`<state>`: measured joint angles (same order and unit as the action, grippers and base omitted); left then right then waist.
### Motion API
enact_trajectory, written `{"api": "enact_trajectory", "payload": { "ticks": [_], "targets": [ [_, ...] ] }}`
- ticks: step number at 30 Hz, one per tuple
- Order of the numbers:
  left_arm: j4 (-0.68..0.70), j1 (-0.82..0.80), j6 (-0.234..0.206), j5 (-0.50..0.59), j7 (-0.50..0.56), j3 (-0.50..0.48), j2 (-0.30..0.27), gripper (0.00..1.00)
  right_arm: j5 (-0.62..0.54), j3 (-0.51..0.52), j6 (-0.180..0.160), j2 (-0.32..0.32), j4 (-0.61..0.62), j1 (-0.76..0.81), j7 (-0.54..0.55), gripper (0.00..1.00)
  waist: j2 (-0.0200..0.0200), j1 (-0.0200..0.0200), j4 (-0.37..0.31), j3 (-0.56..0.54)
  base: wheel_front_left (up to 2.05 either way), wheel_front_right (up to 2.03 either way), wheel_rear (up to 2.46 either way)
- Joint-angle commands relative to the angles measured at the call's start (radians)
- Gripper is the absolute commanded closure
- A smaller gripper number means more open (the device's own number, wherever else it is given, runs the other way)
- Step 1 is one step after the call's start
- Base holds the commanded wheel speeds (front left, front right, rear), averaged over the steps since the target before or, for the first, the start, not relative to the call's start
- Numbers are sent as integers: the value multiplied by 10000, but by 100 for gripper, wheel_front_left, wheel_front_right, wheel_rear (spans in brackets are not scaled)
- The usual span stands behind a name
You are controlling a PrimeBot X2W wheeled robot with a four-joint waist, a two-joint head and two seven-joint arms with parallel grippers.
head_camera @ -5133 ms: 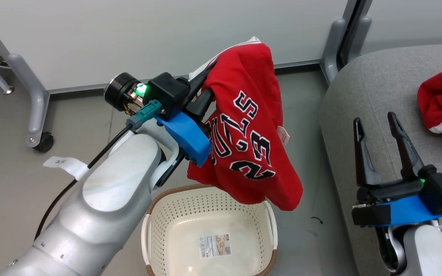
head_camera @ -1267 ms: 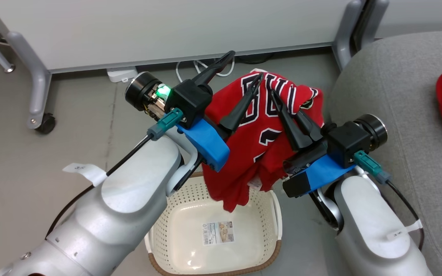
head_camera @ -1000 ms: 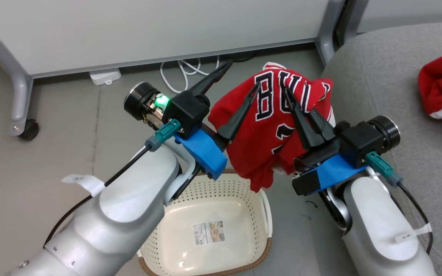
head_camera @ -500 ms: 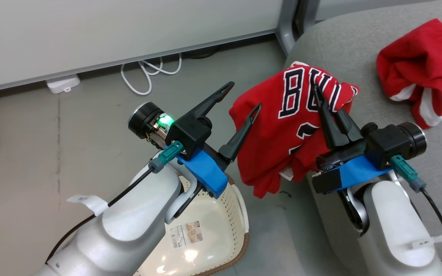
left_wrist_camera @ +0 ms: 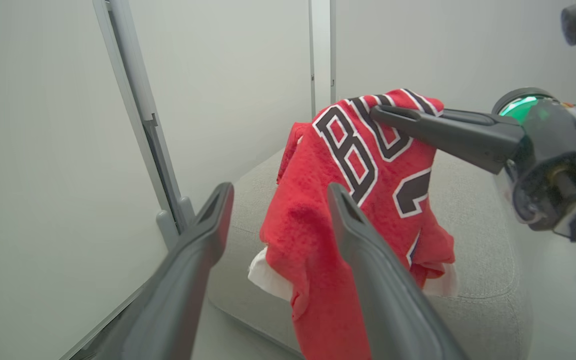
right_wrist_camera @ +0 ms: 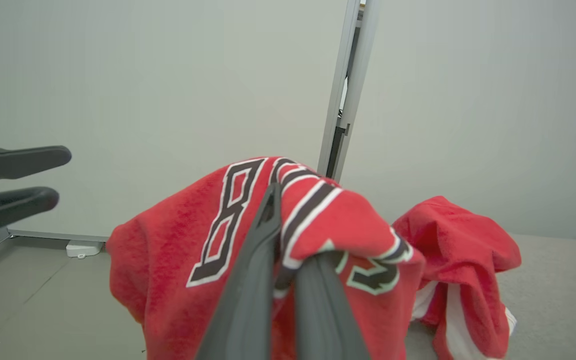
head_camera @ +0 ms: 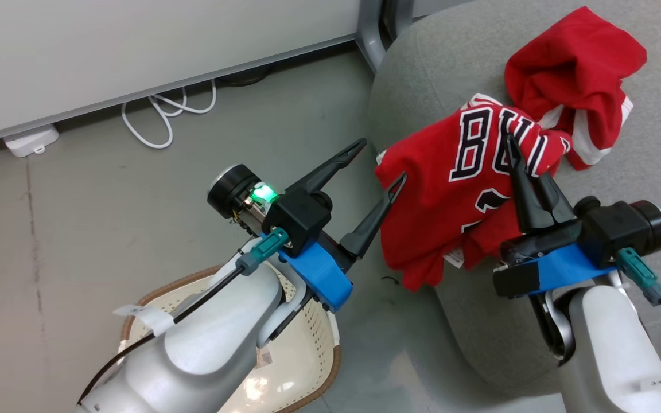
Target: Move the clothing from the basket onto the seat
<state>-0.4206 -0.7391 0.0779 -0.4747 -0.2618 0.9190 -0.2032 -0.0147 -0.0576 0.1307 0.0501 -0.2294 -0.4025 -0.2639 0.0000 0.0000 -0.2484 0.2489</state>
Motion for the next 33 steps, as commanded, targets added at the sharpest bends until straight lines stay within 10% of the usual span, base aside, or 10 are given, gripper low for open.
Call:
{"api": "enact_trajectory", "payload": {
  "ticks": [1,18,33],
  "targets": [
    [17,105,17,22,-45,-11,2,0,39,27,3,5,61,97,-7,100,0,0,-53,17,0,0,0],
    [139,131,95,301,-46,-168,69,0,73,734,3,6,1121,75,-7,100,0,0,-97,292,0,0,0],
    [561,-688,105,802,-23,-289,-340,0,-460,2754,3,293,1528,-4223,-7,100,0,0,361,2613,0,0,0]
  ]
}}
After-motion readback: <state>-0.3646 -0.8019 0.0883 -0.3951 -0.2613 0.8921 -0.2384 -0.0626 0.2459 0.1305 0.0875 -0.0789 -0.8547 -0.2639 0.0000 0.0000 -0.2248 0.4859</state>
